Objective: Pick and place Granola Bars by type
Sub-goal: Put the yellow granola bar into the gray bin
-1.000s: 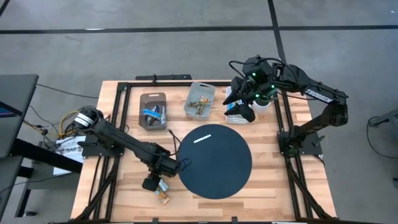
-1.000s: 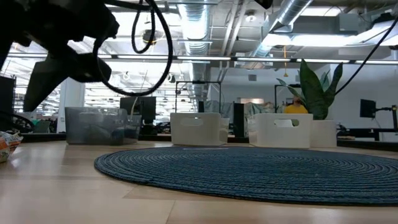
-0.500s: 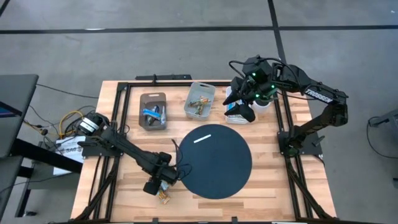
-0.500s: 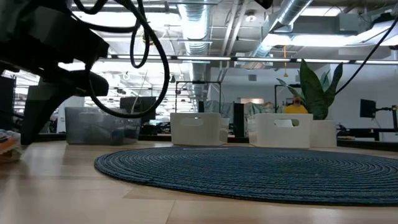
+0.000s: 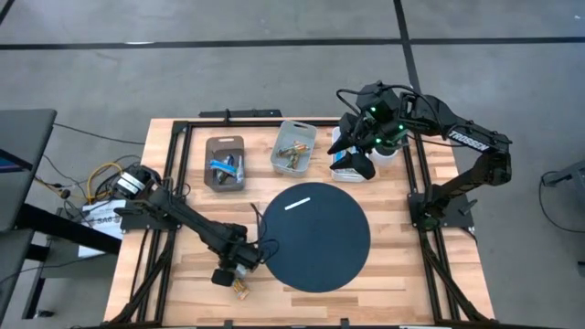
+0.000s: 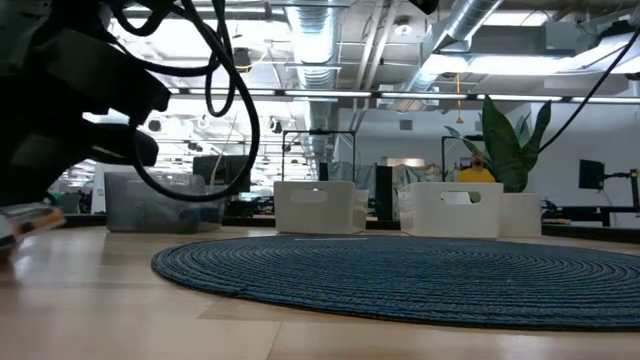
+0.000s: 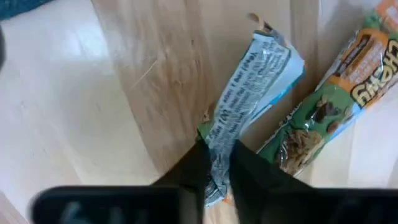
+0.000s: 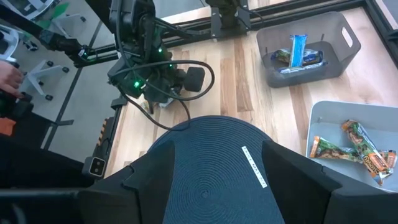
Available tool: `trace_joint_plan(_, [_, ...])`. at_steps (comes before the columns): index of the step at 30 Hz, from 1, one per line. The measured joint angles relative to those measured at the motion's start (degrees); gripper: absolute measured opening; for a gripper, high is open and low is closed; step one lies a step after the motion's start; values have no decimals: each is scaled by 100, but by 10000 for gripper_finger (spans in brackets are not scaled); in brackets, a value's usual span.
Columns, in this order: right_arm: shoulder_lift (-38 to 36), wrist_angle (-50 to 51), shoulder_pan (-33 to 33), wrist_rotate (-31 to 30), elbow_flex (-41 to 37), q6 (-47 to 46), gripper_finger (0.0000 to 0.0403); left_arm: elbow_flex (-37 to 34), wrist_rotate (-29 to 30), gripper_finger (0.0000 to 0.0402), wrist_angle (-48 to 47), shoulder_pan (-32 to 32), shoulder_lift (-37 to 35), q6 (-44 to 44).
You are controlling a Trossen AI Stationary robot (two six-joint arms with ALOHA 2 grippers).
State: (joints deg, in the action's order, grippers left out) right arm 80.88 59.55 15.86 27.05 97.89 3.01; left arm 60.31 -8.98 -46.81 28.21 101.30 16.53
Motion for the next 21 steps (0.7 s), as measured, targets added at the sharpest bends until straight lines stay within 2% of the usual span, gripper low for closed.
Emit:
trace_joint_plan(2, [0,-2,0,0,0,0,232,2,33,17,-11,-56,-27,287])
trace_joint_plan(5, [0,0,0,0,0,2,232,-2,238,15,-20,-198,-155,747])
trace_joint_plan(10, [0,0,2,0,0,4,232,-2,762,7,-7,-651,-854,1393])
trace_joint_plan(15, [0,-27,2,0,0,9,232,-2,1592,5,480,-1536,-1833,1997])
trace_joint_plan(21, [0,-147,2,0,0,7,232,0,2654,2,1992,-2871,-2791,2232])
